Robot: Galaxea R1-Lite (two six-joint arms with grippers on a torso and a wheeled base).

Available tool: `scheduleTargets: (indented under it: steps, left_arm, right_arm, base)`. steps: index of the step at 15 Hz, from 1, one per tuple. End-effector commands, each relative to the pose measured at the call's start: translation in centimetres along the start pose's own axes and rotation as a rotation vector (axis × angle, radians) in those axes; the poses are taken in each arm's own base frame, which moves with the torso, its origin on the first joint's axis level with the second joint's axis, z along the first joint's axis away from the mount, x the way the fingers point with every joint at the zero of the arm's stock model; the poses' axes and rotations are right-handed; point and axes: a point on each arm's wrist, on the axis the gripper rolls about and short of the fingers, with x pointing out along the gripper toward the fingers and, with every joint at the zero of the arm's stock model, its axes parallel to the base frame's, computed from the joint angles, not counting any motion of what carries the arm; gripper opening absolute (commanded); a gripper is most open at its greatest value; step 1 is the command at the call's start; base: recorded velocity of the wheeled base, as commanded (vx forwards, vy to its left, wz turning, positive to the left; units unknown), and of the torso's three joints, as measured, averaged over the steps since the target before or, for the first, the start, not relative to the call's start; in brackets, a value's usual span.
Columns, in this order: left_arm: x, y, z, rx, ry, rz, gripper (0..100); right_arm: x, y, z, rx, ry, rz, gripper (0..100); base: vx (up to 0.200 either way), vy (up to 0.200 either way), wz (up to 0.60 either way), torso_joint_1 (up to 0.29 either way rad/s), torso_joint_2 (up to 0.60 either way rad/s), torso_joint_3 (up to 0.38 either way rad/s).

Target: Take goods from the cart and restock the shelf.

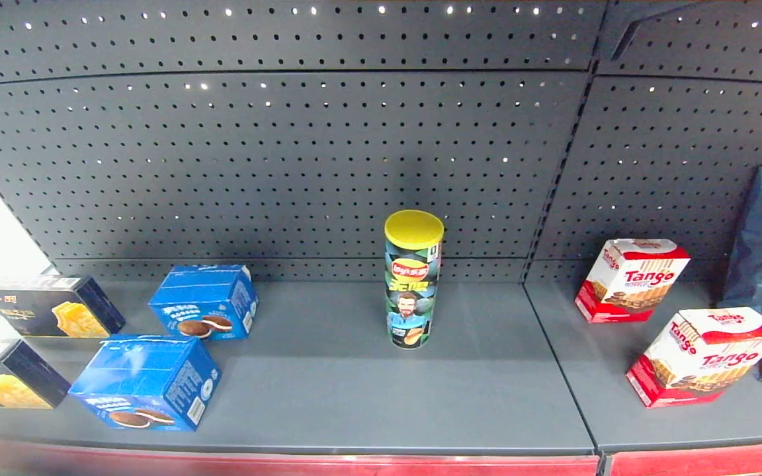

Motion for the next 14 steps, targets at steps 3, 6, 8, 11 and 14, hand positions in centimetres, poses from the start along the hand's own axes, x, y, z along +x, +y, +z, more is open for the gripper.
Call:
scheduleTargets:
  steps: [3, 6, 8, 11, 14]
  left_arm:
    - [0.0, 0.0, 0.0, 0.0, -0.001, -0.002, 100]
    - [0.0, 0.0, 0.0, 0.0, -0.001, 0.0, 100]
    - [0.0, 0.0, 0.0, 0.0, -0.001, -0.002, 100]
    - [0.0, 0.0, 0.0, 0.0, -0.001, 0.0, 100]
    - [0.0, 0.0, 0.0, 0.0, -0.001, 0.0, 100]
  right_arm:
    - [0.01, 0.0, 0.0, 0.0, 0.001, -0.001, 100]
    - [0.01, 0.0, 0.0, 0.0, 0.001, 0.002, 100]
    - [0.01, 0.0, 0.0, 0.0, 0.001, 0.002, 100]
    - [0.01, 0.0, 0.0, 0.0, 0.001, 0.0, 100]
    - [0.01, 0.0, 0.0, 0.0, 0.001, 0.0, 100]
  base:
    - [0.0, 0.0, 0.0, 0.0, 0.0, 0.0]
    - [0.0, 0.0, -0.4, 0.002, 0.0, 0.0]
    - [0.0, 0.0, -0.6, -0.002, 0.0, 0.002]
    - [0.0, 0.0, -0.6, 0.009, 0.0, 0.004]
    - [0.0, 0.0, -0.6, 0.004, 0.01, 0.002]
